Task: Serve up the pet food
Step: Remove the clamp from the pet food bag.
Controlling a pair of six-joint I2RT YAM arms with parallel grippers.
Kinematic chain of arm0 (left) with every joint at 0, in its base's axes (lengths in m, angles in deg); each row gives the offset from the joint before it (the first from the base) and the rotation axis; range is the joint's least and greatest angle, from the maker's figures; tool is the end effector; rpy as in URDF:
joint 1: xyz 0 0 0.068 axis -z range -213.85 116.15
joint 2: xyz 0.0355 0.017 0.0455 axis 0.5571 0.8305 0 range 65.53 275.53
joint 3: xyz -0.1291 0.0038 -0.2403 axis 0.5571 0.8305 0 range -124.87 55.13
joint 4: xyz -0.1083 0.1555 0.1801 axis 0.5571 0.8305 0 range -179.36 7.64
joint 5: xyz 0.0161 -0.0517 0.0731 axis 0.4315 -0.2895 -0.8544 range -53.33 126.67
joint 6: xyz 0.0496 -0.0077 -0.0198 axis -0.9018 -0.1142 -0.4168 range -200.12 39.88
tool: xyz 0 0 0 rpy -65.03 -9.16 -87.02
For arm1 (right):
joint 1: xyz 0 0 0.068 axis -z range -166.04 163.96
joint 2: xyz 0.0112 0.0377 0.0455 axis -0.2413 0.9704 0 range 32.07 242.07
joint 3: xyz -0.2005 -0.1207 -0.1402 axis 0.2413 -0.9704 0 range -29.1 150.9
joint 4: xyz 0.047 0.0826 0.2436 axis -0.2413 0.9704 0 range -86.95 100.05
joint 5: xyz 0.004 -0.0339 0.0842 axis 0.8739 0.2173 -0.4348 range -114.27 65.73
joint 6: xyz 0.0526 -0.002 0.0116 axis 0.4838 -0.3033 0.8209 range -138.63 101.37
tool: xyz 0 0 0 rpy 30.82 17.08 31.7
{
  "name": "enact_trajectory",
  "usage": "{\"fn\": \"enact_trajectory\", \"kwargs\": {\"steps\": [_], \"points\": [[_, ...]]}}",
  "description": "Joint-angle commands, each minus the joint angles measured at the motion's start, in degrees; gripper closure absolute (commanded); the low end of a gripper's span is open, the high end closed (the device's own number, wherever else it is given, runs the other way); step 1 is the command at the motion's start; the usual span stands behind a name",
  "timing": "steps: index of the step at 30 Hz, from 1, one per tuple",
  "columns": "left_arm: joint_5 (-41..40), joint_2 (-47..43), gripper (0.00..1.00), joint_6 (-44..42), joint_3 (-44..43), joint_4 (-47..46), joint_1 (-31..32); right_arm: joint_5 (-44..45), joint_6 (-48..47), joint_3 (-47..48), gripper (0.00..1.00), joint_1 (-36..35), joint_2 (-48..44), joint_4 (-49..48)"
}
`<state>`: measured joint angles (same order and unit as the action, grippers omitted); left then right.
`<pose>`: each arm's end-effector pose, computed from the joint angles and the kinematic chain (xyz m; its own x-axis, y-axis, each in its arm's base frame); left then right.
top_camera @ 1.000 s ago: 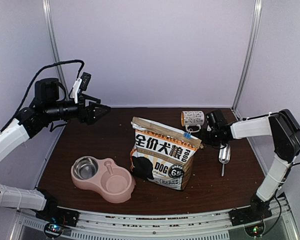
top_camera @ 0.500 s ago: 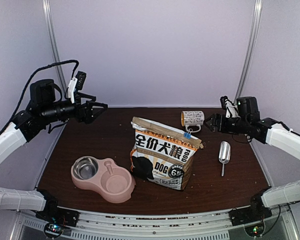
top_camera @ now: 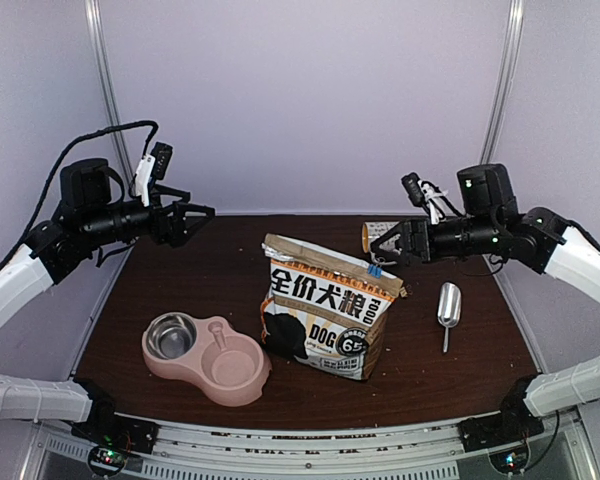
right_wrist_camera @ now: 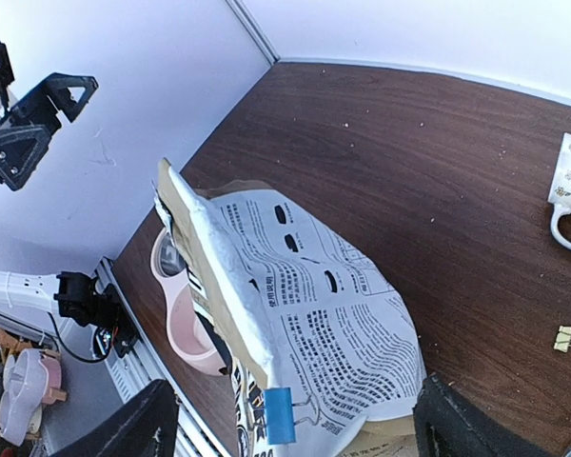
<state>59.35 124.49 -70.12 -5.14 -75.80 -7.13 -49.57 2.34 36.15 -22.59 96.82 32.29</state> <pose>0.2008 -0.1165 0.3826 -0.3170 -0.0199 -0.9482 0.7071 0.6613 -0.2503 0.1876 0.1581 0.3634 -0.6610 -0.0872 -0.7453 -0.6456 0.5723 0.5056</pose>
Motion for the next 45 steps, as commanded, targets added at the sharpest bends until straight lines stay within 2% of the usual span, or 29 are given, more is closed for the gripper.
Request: {"fn": "enact_trajectory", "kwargs": {"steps": [1,8,23,33,41,45], "points": [[-0.7,0.0,0.02,-1.0,0.3,-2.0,-0.1,0.2,-1.0,2.5,0.14,-1.3,3.3,4.3],[-0.3,-0.1,0.02,-0.8,0.2,-1.9,-0.1,-3.3,-1.5,3.6,0.19,-3.6,4.3,4.4],[0.5,-0.1,0.02,-0.4,0.1,-2.2,0.0,-2.1,-0.2,4.9,0.55,-3.8,5.1,4.7],[0.6,0.0,0.02,-0.3,0.1,-2.1,-0.1,-1.6,0.0,4.4,0.62,-3.8,5.1,5.2],[0.7,0.1,0.02,-0.3,0.2,-2.1,0.0,0.6,0.4,5.4,0.78,-3.8,4.4,4.7],[0.6,0.0,0.02,-0.4,0.2,-2.1,-0.1,1.9,0.1,5.4,0.80,-3.8,4.0,4.8]]}}
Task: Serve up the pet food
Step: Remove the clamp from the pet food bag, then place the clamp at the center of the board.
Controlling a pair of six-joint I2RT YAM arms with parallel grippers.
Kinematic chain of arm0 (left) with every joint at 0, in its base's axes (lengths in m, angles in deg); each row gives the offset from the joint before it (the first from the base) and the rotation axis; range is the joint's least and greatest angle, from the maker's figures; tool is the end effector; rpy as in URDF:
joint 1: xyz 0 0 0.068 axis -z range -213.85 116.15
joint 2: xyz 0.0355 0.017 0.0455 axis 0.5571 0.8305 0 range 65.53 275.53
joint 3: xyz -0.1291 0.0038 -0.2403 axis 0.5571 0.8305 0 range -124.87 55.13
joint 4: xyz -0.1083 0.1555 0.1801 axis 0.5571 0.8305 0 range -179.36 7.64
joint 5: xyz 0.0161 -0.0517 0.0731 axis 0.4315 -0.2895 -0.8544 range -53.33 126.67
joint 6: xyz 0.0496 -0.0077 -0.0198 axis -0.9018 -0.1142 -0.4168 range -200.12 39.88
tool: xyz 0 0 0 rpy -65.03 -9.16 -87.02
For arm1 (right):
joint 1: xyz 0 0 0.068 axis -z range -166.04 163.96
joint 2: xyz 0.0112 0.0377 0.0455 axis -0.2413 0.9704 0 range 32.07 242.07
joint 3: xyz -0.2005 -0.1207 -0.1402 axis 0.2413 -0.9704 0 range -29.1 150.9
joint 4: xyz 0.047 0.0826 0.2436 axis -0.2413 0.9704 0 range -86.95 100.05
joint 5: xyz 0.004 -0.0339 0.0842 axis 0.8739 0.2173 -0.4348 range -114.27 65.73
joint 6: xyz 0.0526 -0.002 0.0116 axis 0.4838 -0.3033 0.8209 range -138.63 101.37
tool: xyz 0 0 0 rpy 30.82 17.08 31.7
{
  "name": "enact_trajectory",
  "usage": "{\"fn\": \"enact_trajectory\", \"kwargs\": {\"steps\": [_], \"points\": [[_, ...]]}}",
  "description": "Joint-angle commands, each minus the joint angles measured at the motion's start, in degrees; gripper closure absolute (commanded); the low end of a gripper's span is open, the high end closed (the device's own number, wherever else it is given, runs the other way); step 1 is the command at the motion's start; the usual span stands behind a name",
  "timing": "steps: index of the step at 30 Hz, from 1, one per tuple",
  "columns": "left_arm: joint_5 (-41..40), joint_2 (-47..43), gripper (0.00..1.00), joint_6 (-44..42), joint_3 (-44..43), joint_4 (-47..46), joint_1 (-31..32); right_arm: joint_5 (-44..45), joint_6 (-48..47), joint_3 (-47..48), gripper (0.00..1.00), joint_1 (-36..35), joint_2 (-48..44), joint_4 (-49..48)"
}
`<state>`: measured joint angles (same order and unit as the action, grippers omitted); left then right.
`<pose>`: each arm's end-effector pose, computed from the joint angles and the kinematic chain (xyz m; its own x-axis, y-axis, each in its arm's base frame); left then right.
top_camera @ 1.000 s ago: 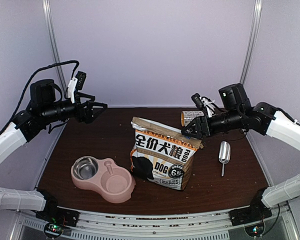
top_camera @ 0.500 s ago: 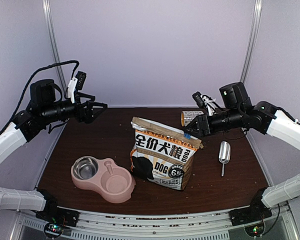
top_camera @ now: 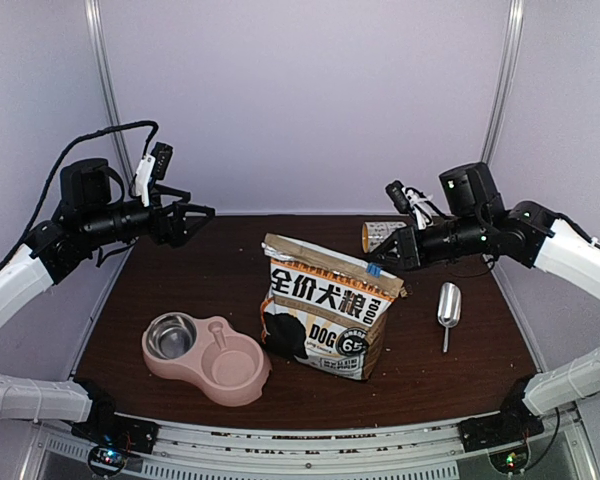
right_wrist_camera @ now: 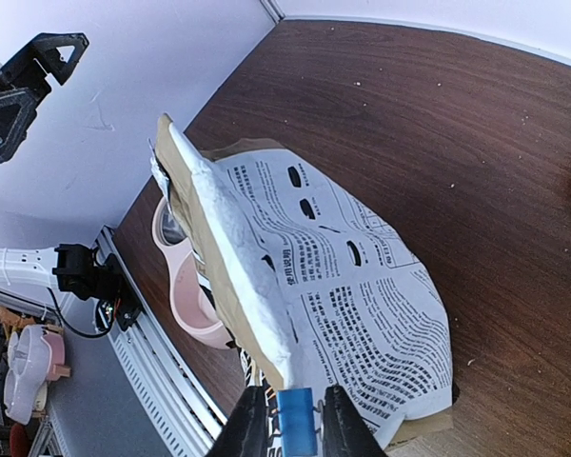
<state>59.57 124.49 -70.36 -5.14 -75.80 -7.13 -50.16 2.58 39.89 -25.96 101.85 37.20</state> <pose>0.2007 -0.1166 0.3827 -0.3145 -0.0166 -0.9491 0.7108 0.6585 -0.2471 0.1904 0.1797 0.3572 -0.7176 -0.1760 -0.6739 -0.6353 0.5621 0.5296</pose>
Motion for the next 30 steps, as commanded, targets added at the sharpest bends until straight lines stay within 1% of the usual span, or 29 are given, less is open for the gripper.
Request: {"fn": "enact_trajectory", "kwargs": {"steps": [1,5,9,13,16,20,26,30], "points": [[0.4,0.0,0.02,-0.2,0.2,-2.1,0.0,2.7,-0.2,1.7,0.81,-0.4,-1.1,-0.1],[0.4,0.1,0.02,-0.2,0.2,-2.1,0.0,4.0,-0.4,2.1,0.81,-0.4,-1.9,-0.1],[0.4,0.1,0.02,-0.2,0.2,-2.2,-0.1,7.7,-2.0,4.4,0.81,0.1,-2.4,1.8],[0.4,0.0,0.02,-0.2,0.2,-2.2,-0.1,8.8,-3.7,7.4,0.80,2.2,-2.4,3.1],[0.3,0.0,0.02,-0.2,0.2,-2.1,-0.1,10.0,-4.6,7.2,0.80,4.3,-2.4,2.6],[0.4,-0.1,0.02,-0.2,0.2,-2.2,-0.1,12.7,-4.8,2.9,0.80,7.2,-1.9,0.0],[0.4,-0.1,0.02,-0.2,0.1,-2.1,-0.1,21.4,-4.1,-6.6,0.79,8.0,1.6,-5.8],[0.5,0.0,0.02,-0.1,0.1,-2.1,0.0,21.3,-1.4,-12.9,0.79,9.9,5.6,-13.2]]}}
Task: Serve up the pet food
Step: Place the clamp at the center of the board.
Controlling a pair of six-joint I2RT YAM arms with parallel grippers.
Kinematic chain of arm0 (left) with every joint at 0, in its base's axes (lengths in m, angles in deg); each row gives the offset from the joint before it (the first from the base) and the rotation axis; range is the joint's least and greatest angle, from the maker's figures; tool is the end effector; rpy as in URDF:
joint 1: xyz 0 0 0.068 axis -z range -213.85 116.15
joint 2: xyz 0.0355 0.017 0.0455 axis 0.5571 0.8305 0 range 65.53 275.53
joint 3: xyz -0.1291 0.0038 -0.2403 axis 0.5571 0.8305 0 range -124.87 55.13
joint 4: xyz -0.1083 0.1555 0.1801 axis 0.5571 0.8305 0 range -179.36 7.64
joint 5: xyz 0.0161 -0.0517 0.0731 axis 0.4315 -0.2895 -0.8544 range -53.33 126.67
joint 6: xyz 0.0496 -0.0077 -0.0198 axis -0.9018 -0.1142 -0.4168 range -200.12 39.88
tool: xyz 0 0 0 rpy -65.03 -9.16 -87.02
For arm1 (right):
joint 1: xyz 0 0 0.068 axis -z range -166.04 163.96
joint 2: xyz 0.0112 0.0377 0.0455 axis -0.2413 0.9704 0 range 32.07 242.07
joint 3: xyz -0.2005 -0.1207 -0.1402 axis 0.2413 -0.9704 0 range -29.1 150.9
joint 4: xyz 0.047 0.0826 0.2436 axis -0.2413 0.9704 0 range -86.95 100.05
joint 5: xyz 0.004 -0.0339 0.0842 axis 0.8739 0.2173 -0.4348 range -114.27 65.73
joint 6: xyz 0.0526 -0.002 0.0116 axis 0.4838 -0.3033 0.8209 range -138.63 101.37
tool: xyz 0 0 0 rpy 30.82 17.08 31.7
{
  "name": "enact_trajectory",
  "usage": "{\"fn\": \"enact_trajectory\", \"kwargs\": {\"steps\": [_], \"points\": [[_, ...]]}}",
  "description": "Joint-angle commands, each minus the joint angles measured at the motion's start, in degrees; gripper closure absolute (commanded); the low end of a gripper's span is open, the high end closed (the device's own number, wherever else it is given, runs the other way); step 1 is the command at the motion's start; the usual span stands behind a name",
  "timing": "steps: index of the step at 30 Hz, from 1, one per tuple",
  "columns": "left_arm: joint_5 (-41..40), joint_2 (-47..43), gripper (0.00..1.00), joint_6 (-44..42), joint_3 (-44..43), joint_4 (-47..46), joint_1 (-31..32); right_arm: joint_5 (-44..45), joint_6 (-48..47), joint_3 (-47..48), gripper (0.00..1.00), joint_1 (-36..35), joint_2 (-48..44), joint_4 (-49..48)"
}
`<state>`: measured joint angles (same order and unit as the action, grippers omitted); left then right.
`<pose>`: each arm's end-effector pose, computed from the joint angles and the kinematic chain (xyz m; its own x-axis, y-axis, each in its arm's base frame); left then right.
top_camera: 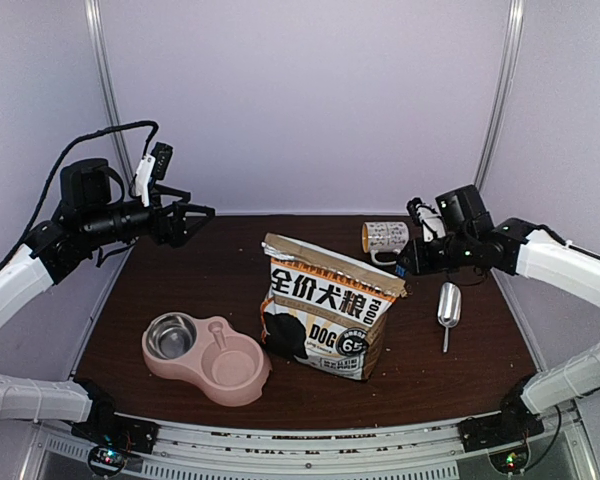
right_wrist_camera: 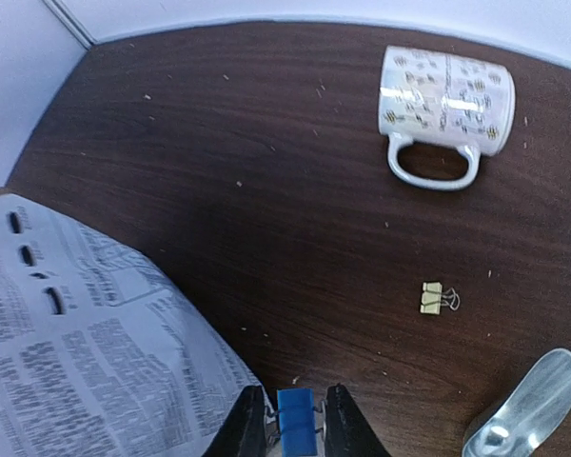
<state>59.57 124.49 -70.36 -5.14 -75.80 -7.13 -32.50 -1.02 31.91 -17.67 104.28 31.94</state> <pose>0.2007 -0.1166 0.3827 -0.3145 -0.0166 -0.9491 0.7108 0.6585 -0.2471 0.2313 0.1485 0.3059 -0.7077 -0.0843 -0.7014 -0.4177 0.8506 0.3193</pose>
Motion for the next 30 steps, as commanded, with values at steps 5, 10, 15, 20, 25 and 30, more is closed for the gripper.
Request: {"fn": "enact_trajectory", "kwargs": {"steps": [5,10,15,20,25,30], "points": [[0.3,-0.2,0.02,-0.1,0.1,-2.1,0.0,3.6,4.8,-8.7,0.79,4.5,10.1,-15.3],[0.3,-0.2,0.02,-0.2,0.1,-2.0,0.0,5.5,6.4,-9.4,0.78,5.2,15.5,-18.7],[0.4,-0.2,0.02,-0.2,0.1,-2.1,-0.1,6.5,7.8,-10.8,0.76,5.9,18.7,-22.7],[0.4,-0.1,0.02,-0.2,0.0,-2.0,-0.1,6.2,8.5,-11.1,0.70,6.4,21.9,-24.9],[0.4,-0.1,0.02,-0.2,0.0,-2.0,-0.1,5.6,9.0,-11.5,0.55,6.7,23.0,-26.2],[0.6,-0.1,0.02,-0.1,0.0,-2.0,-0.1,4.6,9.4,-12.2,0.45,7.1,22.5,-27.5]]}}
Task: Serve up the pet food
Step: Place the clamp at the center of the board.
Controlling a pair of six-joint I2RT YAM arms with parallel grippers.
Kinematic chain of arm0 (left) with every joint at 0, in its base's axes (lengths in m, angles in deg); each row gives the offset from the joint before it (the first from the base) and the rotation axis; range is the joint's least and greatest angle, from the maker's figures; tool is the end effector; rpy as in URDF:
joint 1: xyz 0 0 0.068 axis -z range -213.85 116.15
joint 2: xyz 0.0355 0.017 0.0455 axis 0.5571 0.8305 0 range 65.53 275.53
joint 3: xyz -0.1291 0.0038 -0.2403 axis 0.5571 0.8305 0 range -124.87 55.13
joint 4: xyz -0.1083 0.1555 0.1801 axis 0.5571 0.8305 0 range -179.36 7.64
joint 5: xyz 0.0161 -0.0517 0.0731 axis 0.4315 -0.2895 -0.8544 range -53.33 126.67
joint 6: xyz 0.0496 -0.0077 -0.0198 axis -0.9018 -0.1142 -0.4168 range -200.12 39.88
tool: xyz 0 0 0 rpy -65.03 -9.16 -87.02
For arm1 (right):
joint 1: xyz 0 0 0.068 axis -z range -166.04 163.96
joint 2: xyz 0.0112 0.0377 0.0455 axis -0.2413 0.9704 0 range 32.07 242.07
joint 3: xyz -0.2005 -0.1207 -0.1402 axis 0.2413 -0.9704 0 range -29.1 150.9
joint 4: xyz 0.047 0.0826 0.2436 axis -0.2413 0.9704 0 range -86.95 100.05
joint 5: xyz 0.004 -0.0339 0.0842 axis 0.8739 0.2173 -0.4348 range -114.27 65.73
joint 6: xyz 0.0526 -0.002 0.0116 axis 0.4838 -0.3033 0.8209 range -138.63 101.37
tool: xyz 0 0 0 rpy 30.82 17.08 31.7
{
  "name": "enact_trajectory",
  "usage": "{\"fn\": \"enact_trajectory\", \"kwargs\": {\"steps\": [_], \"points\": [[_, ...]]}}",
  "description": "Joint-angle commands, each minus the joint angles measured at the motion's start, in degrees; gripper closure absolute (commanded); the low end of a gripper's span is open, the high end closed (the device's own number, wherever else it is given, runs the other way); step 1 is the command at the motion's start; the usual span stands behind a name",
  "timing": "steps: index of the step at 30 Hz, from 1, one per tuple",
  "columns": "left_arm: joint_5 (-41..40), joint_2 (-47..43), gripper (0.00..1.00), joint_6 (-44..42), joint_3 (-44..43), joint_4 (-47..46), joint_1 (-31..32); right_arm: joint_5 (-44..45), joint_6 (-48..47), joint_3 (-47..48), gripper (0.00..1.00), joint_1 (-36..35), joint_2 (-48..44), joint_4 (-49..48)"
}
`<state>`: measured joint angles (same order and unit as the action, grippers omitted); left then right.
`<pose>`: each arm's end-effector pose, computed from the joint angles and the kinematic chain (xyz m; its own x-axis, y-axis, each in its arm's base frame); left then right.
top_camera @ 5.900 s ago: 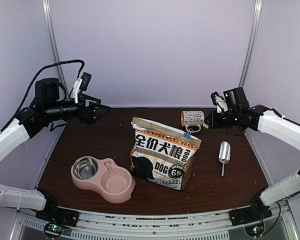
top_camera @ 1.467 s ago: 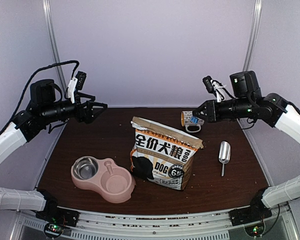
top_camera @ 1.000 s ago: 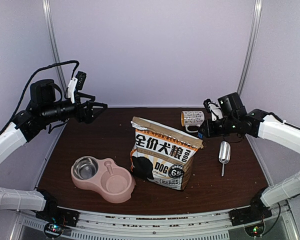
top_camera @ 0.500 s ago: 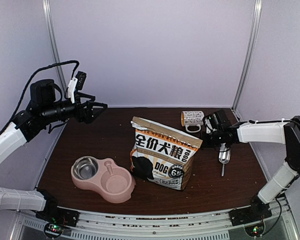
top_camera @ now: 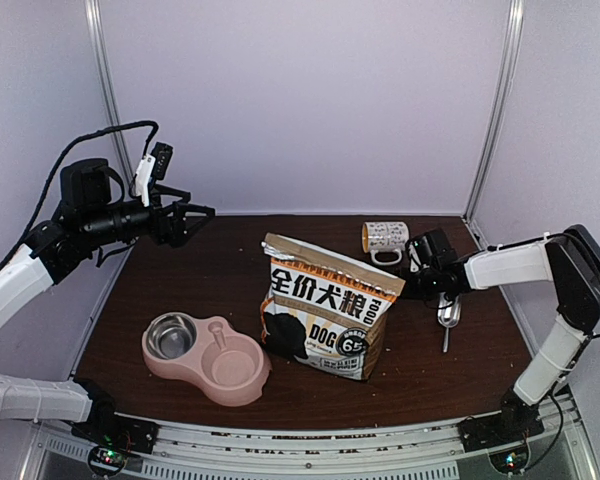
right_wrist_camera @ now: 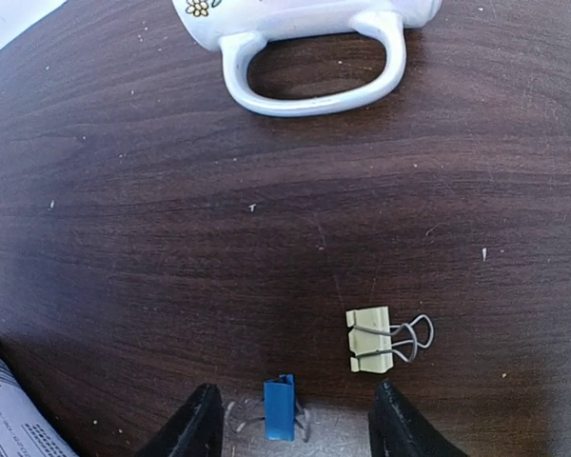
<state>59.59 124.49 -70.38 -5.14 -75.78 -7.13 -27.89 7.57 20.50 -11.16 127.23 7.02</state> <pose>0.2007 -0.1166 0.3826 -0.3145 -0.0162 -0.9491 0.7111 0.6583 -0.2469 0.2970 0.1419 0.1603 -0.8214 0.1015 -0.5613 -0.1094 0.9378 0.3296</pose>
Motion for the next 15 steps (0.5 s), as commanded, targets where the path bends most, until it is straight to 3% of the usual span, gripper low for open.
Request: {"fn": "enact_trajectory", "kwargs": {"steps": [1,6,15], "points": [[0.5,-0.1,0.02,-0.1,0.0,-2.0,-0.1,-0.1,0.9,-0.8,0.45,0.7,-0.8,-2.6],[-1.8,-1.5,0.02,0.2,1.1,-3.3,-0.1,-1.2,0.6,-2.2,0.38,1.9,-4.3,-2.0],[-6.3,-4.6,0.02,0.5,3.1,-5.1,-0.1,-1.4,-7.0,-2.0,0.30,2.2,-22.8,10.4]]}}
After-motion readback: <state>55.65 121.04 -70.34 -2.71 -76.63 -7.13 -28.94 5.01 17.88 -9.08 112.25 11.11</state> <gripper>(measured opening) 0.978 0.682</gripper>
